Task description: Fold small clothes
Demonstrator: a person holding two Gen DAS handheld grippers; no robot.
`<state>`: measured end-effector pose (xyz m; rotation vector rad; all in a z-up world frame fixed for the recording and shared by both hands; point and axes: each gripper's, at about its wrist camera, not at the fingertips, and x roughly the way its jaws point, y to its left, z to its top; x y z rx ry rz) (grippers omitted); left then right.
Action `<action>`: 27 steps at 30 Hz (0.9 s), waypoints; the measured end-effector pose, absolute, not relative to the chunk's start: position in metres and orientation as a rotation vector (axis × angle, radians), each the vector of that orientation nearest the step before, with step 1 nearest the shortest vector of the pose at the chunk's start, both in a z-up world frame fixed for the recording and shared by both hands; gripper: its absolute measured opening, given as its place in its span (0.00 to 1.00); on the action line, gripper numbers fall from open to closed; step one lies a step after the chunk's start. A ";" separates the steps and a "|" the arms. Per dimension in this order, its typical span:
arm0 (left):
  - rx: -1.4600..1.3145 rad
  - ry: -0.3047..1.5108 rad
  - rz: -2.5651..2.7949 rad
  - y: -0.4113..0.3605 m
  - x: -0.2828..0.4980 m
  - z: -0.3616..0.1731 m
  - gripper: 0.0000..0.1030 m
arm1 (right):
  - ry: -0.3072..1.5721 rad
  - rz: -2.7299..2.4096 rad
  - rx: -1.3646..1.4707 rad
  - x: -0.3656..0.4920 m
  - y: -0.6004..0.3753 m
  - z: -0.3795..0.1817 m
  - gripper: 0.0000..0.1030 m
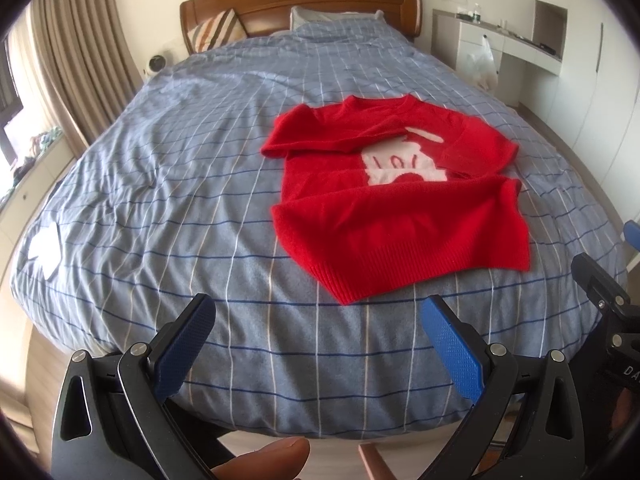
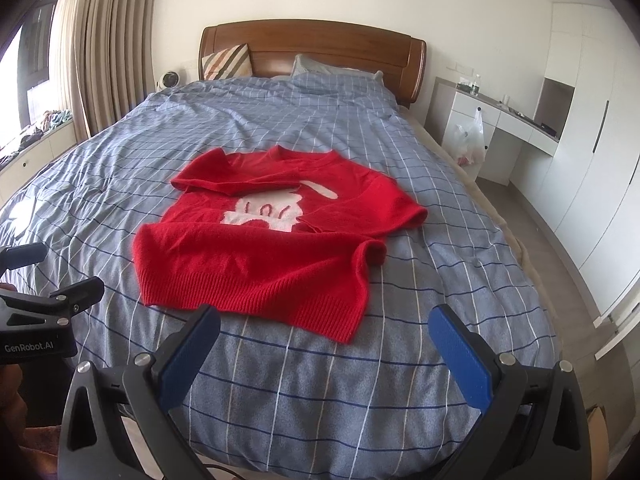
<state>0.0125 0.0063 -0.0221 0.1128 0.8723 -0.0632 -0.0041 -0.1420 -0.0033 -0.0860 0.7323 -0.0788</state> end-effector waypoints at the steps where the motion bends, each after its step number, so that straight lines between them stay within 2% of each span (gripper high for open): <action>1: 0.114 0.873 -0.063 0.007 0.013 -0.022 1.00 | 0.733 -0.080 -0.084 -0.004 -0.143 -0.003 1.00; 27: 0.139 0.870 -0.058 0.001 0.010 -0.023 1.00 | 0.750 -0.087 -0.083 -0.002 -0.142 -0.006 1.00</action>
